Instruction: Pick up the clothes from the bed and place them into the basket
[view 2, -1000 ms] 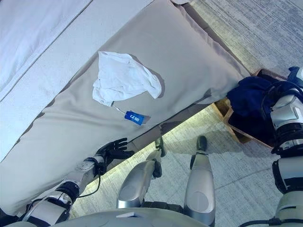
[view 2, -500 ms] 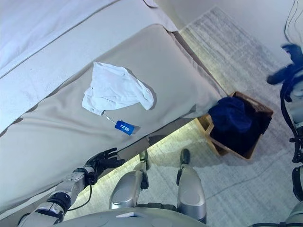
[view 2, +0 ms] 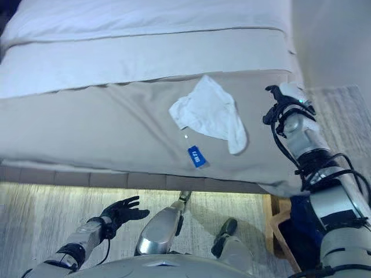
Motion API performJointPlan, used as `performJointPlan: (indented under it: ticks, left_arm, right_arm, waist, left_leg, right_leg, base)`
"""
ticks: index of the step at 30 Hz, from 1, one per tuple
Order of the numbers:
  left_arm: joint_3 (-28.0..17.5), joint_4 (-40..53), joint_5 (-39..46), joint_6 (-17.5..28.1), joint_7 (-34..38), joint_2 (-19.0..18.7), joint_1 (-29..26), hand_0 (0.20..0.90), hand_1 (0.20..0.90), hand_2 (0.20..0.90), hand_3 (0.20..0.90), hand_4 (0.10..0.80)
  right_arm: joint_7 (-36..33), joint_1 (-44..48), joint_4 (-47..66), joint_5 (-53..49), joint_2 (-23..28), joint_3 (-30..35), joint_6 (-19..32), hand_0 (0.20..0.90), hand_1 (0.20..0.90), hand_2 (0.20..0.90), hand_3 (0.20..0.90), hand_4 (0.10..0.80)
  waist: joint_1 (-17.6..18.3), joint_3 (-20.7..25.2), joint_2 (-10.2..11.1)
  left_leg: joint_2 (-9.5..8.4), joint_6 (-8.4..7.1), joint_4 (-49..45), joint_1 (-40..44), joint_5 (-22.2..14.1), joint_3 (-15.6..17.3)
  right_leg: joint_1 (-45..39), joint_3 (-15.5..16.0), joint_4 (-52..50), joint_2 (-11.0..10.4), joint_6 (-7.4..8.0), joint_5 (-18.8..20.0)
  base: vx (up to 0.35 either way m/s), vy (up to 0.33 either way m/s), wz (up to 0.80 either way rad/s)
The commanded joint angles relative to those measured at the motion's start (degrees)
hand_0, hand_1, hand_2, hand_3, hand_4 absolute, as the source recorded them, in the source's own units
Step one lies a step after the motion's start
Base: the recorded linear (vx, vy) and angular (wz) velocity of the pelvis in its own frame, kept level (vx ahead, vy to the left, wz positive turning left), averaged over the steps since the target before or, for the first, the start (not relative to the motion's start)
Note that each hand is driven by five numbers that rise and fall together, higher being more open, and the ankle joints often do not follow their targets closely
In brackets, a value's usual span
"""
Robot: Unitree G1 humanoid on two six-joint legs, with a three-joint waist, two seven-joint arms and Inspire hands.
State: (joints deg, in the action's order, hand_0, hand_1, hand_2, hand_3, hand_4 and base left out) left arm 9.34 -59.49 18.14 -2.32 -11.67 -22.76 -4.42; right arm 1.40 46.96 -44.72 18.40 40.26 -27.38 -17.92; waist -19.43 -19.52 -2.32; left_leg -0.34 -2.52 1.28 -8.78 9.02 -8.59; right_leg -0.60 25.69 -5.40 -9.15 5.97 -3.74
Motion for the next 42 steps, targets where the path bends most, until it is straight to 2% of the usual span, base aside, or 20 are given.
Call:
performJointPlan:
  ticks: [1,5,11,17,22,23,24,25,26,28,30,34,38,40,42]
  left_arm:
    - [1.74,0.05,1.34,2.07,-1.43,-4.15,-0.23,0.900,0.900,0.900,0.900,0.800]
    - [1.83,-0.51,2.36,4.19,-2.76,-4.44,-0.97,0.900,0.900,0.900,0.900,0.800]
    - [2.45,1.70,4.06,6.29,-2.77,-3.20,-1.02,0.900,0.900,0.900,0.900,0.800]
    - [4.14,4.31,5.69,8.10,-1.98,-2.16,-1.02,0.900,0.900,0.900,0.900,0.800]
    - [5.78,6.57,7.93,9.89,-1.26,-0.74,-0.65,0.900,0.900,0.900,0.900,0.800]
    - [5.89,6.87,8.29,10.03,-1.22,-0.55,-0.54,0.900,0.900,0.900,0.900,0.800]
    - [6.07,7.17,8.75,10.05,-1.08,-0.43,-0.50,0.900,0.900,0.900,0.900,0.800]
    - [6.08,7.58,9.22,9.91,-1.06,-0.41,-0.36,0.900,0.900,0.900,0.900,0.800]
    - [5.90,8.13,9.57,9.63,-1.14,-0.44,-0.14,0.900,0.900,0.900,0.900,0.800]
    - [5.68,8.12,9.80,9.63,-1.09,-0.20,0.10,0.900,0.900,0.900,0.900,0.800]
    - [4.66,8.07,10.11,9.68,-0.96,0.04,0.63,0.900,0.900,0.900,0.900,0.800]
    - [4.09,7.63,10.03,10.27,-0.49,0.18,1.16,0.900,0.900,0.900,0.900,0.800]
    - [2.85,5.99,8.66,10.65,0.33,-0.25,1.49,0.900,0.900,0.900,0.900,0.800]
    - [2.65,5.18,8.16,10.56,0.60,-0.42,1.73,0.900,0.900,0.900,0.900,0.800]
    - [2.16,4.04,6.85,9.84,1.23,-0.58,2.53,0.900,0.900,0.900,0.900,0.800]
  right_arm:
    - [-4.23,11.72,-2.13,4.73,2.59,-2.96,-3.86,0.900,0.900,0.900,0.900,0.800]
    - [-3.90,15.63,-12.67,4.57,-0.06,-4.59,-7.05,0.900,0.900,0.900,0.900,0.800]
    - [-3.76,17.05,-20.45,4.27,-1.53,-4.28,-8.29,0.900,0.900,0.900,0.900,0.800]
    - [-5.96,19.71,-22.38,3.90,-2.99,-3.82,-9.27,0.900,0.900,0.900,0.900,0.800]
    - [-5.83,22.14,-22.59,-0.06,-3.42,-3.79,-8.46,0.900,0.900,0.900,0.900,0.800]
    - [-5.86,22.32,-22.29,-1.44,-3.54,-3.56,-7.51,0.867,0.867,0.867,0.862,0.762]
    - [-6.58,22.43,-21.74,-3.41,-3.71,-3.47,-6.43,0.561,0.561,0.561,0.505,0.405]
    - [-8.37,22.45,-20.80,-7.21,-3.93,-3.07,-4.61,0.319,0.319,0.319,0.222,0.122]
    - [-10.80,22.33,-18.72,-12.34,-4.25,-2.05,-2.00,0.300,0.300,0.300,0.200,0.100]
    - [-13.04,22.15,-13.24,-20.35,-5.36,0.63,0.90,0.300,0.300,0.300,0.200,0.100]
    - [-15.43,20.29,-5.61,-30.47,-6.95,4.51,5.37,0.300,0.300,0.300,0.200,0.100]
    - [-16.39,17.67,0.80,-36.83,-7.98,8.30,9.94,0.300,0.300,0.300,0.200,0.100]
    - [-17.60,14.84,10.78,-41.36,-8.88,15.14,17.03,0.300,0.300,0.300,0.200,0.100]
    - [-18.02,14.22,13.75,-42.35,-8.70,16.51,17.49,0.300,0.300,0.300,0.200,0.100]
    - [-19.30,12.48,19.49,-43.60,-7.87,18.60,17.61,0.300,0.300,0.300,0.200,0.100]
  waist:
    - [-2.51,-1.51,2.97]
    - [-5.84,-3.31,2.18]
    - [-8.50,-6.09,0.93]
    - [-9.17,-9.11,-0.86]
    - [-9.07,-10.26,-3.66]
    - [-8.98,-10.27,-4.18]
    - [-8.88,-10.27,-4.54]
    - [-8.70,-10.27,-4.84]
    - [-8.44,-10.27,-4.97]
    - [-7.72,-10.27,-4.80]
    - [-6.46,-10.27,-3.88]
    - [-5.33,-10.27,-2.63]
    - [-3.43,-10.24,0.16]
    - [-2.78,-9.31,1.08]
    - [-1.38,-6.60,2.94]
  left_leg:
    - [-2.81,2.36,-2.63,-1.45,-6.72,-1.26]
    - [-3.21,2.44,-2.11,-5.06,-5.39,-3.28]
    - [-4.12,2.83,-4.58,-9.97,-4.77,-4.38]
    - [-4.34,2.93,-5.08,-13.65,-3.20,-4.82]
    - [-4.78,2.75,-3.75,-15.79,-1.36,-5.15]
    - [-4.88,2.72,-3.79,-16.42,-1.18,-5.14]
    - [-4.92,2.70,-3.92,-16.98,-1.07,-5.11]
    - [-4.92,2.65,-4.08,-17.54,-0.96,-5.12]
    - [-4.79,2.53,-4.33,-18.24,-0.89,-4.98]
    - [-4.32,2.29,-4.40,-18.75,-0.86,-4.61]
    - [-3.40,1.94,-4.24,-18.67,-1.13,-3.97]
    - [-2.60,1.77,-4.42,-17.74,-1.93,-3.27]
    - [-1.42,1.51,-3.97,-13.49,-3.45,-1.83]
    - [-1.01,1.41,-3.33,-11.85,-3.85,-1.29]
    - [-0.38,1.22,-1.82,-8.47,-4.73,0.21]
  right_leg:
    - [1.20,0.54,-6.06,1.76,-3.97,-5.00]
    - [3.27,2.98,-7.52,0.71,-4.02,-5.49]
    - [6.14,5.57,-10.42,-1.13,-3.90,-5.54]
    - [9.81,5.81,-12.95,-2.02,-3.32,-5.56]
    - [12.79,5.18,-14.94,-3.67,-2.93,-6.72]
    - [13.67,4.86,-15.57,-4.06,-2.91,-7.00]
    - [14.67,4.46,-16.33,-4.41,-2.88,-7.20]
    - [15.55,4.01,-16.89,-4.51,-2.83,-7.34]
    - [16.45,3.53,-17.39,-4.49,-2.80,-7.52]
    - [17.45,2.63,-17.71,-4.14,-2.80,-7.77]
    - [17.73,1.70,-17.16,-3.24,-2.66,-7.72]
    - [16.90,0.77,-16.01,-2.44,-2.56,-7.42]
    - [12.24,-0.98,-12.22,-0.64,-2.21,-6.29]
    - [10.68,-1.66,-10.56,0.12,-2.05,-5.90]
    - [7.14,-2.99,-6.53,1.51,-1.69,-4.97]
  base:
    - [0.019,0.035,0.52]
    - [-0.014,0.051,0.40]
    - [-0.013,0.053,0.25]
    - [-0.006,0.007,0.06]
    - [-0.024,0.041,-0.01]
    - [-0.031,0.092,-0.03]
    - [-0.016,0.071,-0.05]
    - [-0.015,0.050,-0.09]
    - [-0.014,0.035,-0.11]
    - [-0.019,0.024,-0.11]
    - [-0.020,-0.005,-0.13]
    - [0.001,-0.038,-0.21]
    - [0.041,-0.101,-0.22]
    - [0.061,-0.075,-0.13]
    - [0.086,-0.083,-0.29]
